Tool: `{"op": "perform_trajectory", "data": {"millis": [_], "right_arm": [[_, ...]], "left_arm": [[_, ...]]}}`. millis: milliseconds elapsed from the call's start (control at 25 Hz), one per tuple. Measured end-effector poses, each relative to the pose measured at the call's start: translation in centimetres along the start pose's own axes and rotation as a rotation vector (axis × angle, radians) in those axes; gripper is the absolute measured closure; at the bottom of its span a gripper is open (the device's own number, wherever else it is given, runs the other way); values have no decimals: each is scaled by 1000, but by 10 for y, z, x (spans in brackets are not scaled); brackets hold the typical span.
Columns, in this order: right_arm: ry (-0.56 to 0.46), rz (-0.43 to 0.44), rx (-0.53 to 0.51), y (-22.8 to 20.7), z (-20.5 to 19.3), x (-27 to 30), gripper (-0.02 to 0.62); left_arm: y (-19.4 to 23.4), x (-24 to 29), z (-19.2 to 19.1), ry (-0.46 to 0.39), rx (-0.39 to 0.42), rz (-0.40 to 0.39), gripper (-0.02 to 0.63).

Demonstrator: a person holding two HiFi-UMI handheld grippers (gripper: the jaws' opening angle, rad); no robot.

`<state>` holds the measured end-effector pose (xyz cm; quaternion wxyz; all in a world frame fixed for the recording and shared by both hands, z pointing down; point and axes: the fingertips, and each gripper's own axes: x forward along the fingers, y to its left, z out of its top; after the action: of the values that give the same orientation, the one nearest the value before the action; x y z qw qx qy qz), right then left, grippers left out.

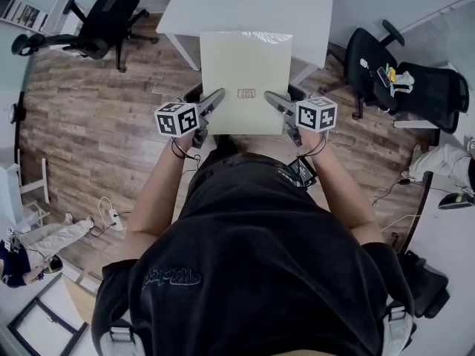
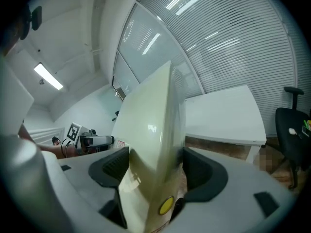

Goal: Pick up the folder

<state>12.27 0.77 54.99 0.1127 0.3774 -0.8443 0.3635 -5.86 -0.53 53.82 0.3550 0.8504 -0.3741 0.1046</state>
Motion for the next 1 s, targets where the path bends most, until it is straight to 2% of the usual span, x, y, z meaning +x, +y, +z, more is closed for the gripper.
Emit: {"op": "perform_trajectory", "data": {"millis": [640, 1000], "right_arm": [[-8, -6, -5, 22, -73, -71, 258], [10, -10, 32, 31, -107, -83, 258]], "left_arm": [[-63, -34, -67, -6, 30, 5, 278], [-72, -47, -98, 18, 7, 7, 278]]}}
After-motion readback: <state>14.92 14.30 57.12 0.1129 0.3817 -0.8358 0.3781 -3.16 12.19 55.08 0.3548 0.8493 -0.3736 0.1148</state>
